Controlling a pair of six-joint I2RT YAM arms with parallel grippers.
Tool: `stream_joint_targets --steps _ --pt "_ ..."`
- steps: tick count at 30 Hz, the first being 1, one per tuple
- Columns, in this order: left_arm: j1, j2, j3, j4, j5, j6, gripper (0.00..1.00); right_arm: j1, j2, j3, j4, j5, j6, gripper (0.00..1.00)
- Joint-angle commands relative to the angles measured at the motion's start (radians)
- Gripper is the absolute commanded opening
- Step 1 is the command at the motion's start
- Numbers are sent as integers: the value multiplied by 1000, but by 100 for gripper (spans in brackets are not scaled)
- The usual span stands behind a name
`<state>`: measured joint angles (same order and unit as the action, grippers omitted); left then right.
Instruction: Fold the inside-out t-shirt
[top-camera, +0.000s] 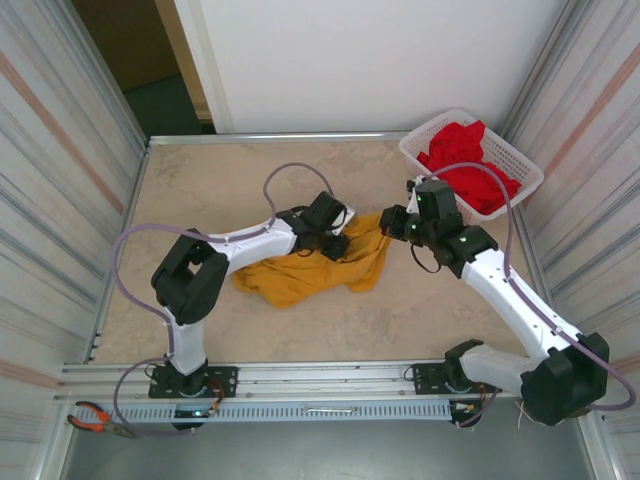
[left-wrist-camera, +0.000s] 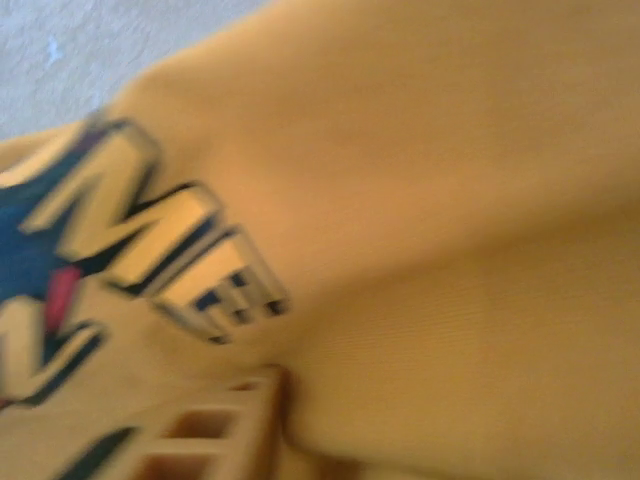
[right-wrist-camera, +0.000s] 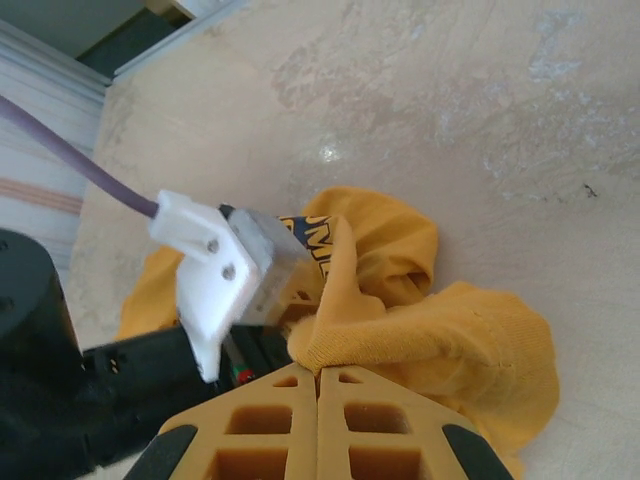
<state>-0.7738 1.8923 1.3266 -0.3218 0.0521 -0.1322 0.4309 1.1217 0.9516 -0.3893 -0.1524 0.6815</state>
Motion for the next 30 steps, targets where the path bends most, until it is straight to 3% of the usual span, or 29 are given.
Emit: stream_joint_targets --steps 1,3,6,7,12,21,30 --pt "55 -91 -2 -14 68 -1 0 -18 3 -50 5 51 26 0" --pt "77 -160 -15 4 191 -7 0 -25 45 -80 38 76 23 1" --pt "93 -246 -17 24 352 -33 0 -24 141 -81 54 105 -9 55" --pt "94 -268 -16 23 388 -37 0 -16 163 -77 53 107 -25 62" --pt "97 -329 -15 -1 487 -62 0 71 112 -99 31 152 -61 71" --pt "97 -365 -30 -23 513 -66 0 275 -124 -135 16 328 -73 79" --pt "97 -364 -12 -22 527 -69 0 327 -21 -76 51 377 -113 83"
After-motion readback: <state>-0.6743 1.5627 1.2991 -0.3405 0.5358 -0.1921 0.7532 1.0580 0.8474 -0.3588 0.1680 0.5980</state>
